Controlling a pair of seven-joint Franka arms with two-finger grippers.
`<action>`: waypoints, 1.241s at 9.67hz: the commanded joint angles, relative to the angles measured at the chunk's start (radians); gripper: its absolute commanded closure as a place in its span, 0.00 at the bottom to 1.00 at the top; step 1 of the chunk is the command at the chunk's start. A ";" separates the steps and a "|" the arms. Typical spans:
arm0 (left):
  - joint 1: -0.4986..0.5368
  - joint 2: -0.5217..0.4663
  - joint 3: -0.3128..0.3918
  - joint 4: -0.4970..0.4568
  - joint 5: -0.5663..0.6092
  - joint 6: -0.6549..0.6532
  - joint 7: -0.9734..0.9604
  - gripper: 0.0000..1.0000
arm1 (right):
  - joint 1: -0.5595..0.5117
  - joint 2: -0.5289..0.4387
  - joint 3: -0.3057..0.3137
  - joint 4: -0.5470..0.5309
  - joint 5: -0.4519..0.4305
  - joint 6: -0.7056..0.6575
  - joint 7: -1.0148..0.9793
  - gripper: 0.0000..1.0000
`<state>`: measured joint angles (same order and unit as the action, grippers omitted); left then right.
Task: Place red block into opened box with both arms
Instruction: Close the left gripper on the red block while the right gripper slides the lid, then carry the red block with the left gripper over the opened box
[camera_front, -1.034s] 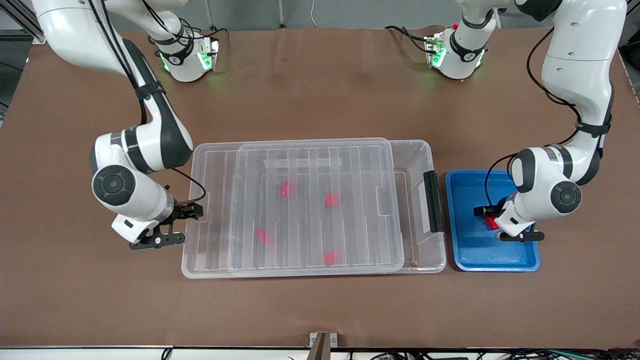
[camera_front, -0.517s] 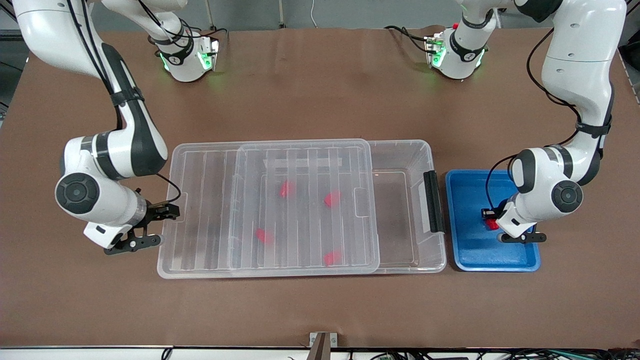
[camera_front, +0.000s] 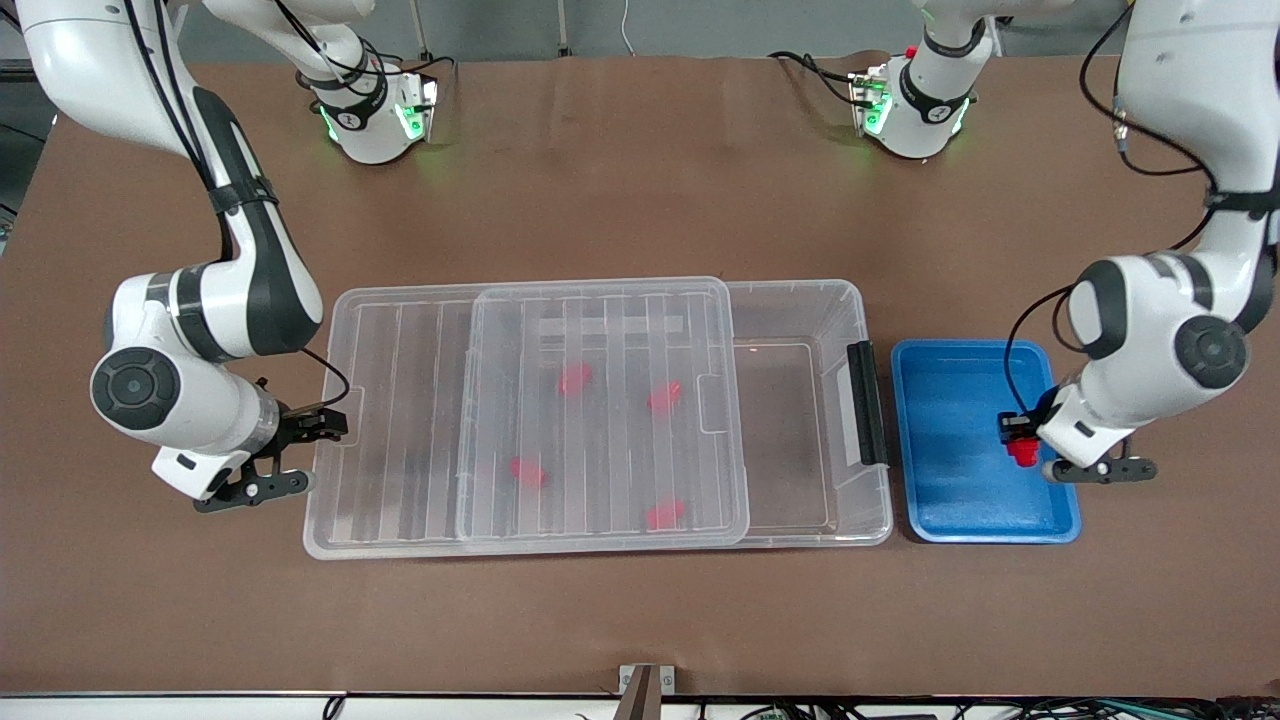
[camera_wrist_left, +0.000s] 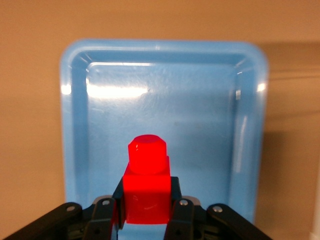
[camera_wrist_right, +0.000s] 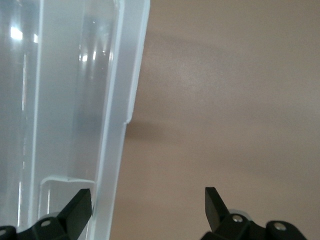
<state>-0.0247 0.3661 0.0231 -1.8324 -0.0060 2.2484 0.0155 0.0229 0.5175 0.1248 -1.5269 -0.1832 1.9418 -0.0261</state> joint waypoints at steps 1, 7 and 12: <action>-0.018 -0.081 -0.059 -0.044 0.004 -0.036 -0.003 1.00 | -0.001 -0.048 0.009 0.020 -0.002 -0.041 0.012 0.00; -0.053 -0.008 -0.426 0.027 0.143 -0.081 -0.401 1.00 | -0.006 -0.439 -0.109 0.021 0.172 -0.335 0.270 0.00; -0.066 0.307 -0.509 0.195 0.287 -0.073 -0.539 1.00 | -0.008 -0.499 -0.175 0.016 0.199 -0.431 0.200 0.00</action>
<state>-0.0933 0.5604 -0.4803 -1.7101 0.2521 2.1772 -0.5149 0.0177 0.0320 -0.0510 -1.4835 -0.0017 1.4965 0.1864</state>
